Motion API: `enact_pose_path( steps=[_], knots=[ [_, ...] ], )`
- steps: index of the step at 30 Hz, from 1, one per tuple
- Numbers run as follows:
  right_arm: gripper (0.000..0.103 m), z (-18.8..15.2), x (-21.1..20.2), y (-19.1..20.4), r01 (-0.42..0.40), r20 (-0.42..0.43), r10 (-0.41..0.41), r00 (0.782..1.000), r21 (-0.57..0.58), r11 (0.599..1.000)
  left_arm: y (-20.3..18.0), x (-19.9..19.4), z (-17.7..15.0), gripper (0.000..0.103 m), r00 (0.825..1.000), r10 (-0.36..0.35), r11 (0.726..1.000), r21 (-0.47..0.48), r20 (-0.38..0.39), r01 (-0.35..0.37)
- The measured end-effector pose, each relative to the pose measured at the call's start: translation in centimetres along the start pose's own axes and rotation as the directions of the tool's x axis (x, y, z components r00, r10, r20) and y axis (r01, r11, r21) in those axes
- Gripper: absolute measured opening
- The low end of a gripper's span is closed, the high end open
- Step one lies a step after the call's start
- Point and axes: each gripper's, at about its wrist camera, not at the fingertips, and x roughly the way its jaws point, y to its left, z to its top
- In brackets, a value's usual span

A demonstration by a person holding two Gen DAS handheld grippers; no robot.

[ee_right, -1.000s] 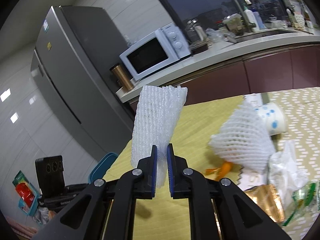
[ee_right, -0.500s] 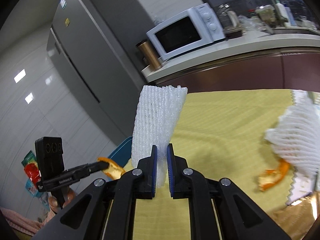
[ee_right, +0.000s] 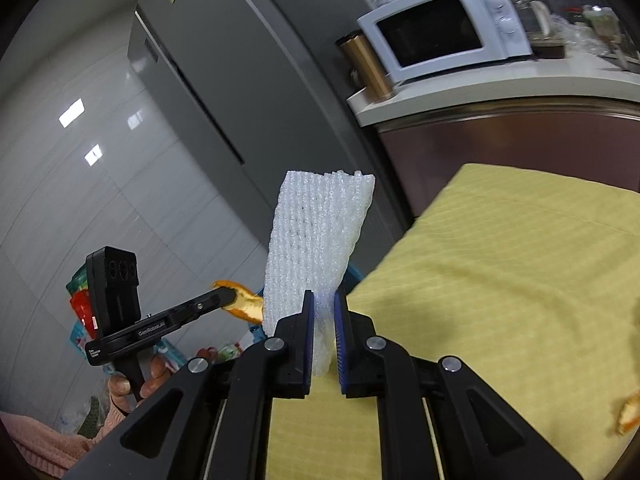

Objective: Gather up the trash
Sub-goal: 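Carry peel and foam net to the blue bin and open both tools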

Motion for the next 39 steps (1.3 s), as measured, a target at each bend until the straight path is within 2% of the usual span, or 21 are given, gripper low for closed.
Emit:
enact_pose_path(
  steps=[5, 11, 15, 25, 30, 31, 36, 39],
  knots=[
    [0.009, 0.7, 3.4, 1.3, -0.026, -0.051, 0.025, 0.998, -0.012, 1.0, 2.5, 0.6, 0.3, 0.008, 0.995, 0.104, 0.994, -0.029, 0.003, -0.104],
    [0.009, 1.3, 8.1, 2.8, -0.027, -0.129, 0.024, 0.991, -0.021, 0.999, 5.4, 2.0, -0.3, 0.008, 0.985, 0.171, 0.982, -0.074, -0.031, -0.173],
    [0.009, 1.2, 10.8, 3.6, 0.0, -0.166, -0.005, 0.986, -0.03, 1.0, 7.1, 2.9, -0.6, 0.008, 0.976, 0.212, 0.972, -0.096, -0.053, -0.216],
    [0.009, 0.9, 16.0, 4.3, 0.061, -0.26, -0.07, 0.963, -0.043, 0.997, 9.1, 5.2, -0.8, 0.008, 0.957, 0.271, 0.953, -0.113, -0.108, -0.282],
    [0.012, 0.4, 17.8, 4.5, 0.085, -0.306, -0.097, 0.947, -0.053, 0.995, 9.7, 6.2, -0.7, 0.011, 0.953, 0.274, 0.948, -0.128, -0.13, -0.291],
    [0.015, 0.2, 18.0, 4.5, 0.093, -0.308, -0.106, 0.945, -0.054, 0.994, 9.8, 6.4, -0.7, 0.015, 0.951, 0.277, 0.945, -0.138, -0.137, -0.296],
    [0.018, -0.3, 17.7, 4.7, 0.11, -0.304, -0.127, 0.944, -0.071, 0.991, 10.0, 6.8, -0.9, 0.015, 0.954, 0.261, 0.948, -0.149, -0.147, -0.283],
    [0.018, -0.5, 16.9, 5.0, 0.101, -0.293, -0.12, 0.949, -0.079, 0.992, 9.6, 6.9, -0.9, 0.02, 0.954, 0.259, 0.95, -0.142, -0.148, -0.28]
  ],
)
